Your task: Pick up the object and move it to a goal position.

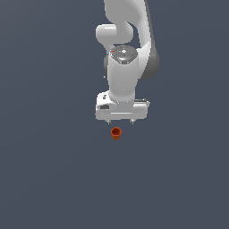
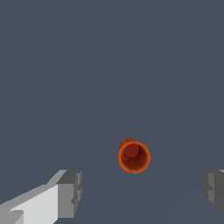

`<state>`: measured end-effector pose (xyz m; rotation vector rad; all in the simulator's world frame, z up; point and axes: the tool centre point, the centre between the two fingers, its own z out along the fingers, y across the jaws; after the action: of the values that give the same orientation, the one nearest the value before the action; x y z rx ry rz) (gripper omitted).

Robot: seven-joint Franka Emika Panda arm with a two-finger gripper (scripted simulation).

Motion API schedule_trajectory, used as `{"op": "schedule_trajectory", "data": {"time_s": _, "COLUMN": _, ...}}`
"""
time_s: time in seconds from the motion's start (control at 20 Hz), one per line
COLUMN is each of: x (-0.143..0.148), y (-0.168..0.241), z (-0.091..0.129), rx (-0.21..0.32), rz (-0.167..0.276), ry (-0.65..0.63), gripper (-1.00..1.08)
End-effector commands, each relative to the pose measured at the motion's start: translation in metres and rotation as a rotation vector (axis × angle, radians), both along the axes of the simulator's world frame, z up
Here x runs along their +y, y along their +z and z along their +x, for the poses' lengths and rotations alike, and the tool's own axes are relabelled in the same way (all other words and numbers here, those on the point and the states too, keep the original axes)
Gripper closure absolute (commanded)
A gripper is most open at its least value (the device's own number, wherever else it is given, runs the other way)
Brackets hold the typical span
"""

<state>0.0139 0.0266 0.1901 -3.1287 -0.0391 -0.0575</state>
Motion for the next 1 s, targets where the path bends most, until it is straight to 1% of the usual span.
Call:
{"op": "schedule_trajectory", "data": {"time_s": 0.0, "x": 0.0, "y": 0.0, "z": 0.0, "rx": 0.0, "rz": 0.0, "ry": 0.0, "gripper": -0.92}}
{"op": "schedule_trajectory", "data": {"time_s": 0.15, "x": -0.004, "y": -0.001, "z": -0.001, "rx": 0.002, "rz": 0.002, "ry": -0.011, "gripper": -0.92}}
{"op": "schedule_trajectory", "data": {"time_s": 0.5, "x": -0.024, "y": -0.001, "z": -0.004, "rx": 0.013, "rz": 0.011, "ry": -0.064, "gripper": -0.92}}
{"op": "schedule_trajectory", "data": {"time_s": 0.75, "x": -0.023, "y": -0.002, "z": -0.004, "rx": 0.012, "rz": 0.01, "ry": -0.065, "gripper": -0.92}}
{"op": "schedule_trajectory", "data": {"time_s": 0.95, "x": -0.023, "y": -0.009, "z": -0.004, "rx": 0.015, "rz": 0.01, "ry": -0.092, "gripper": -0.92}}
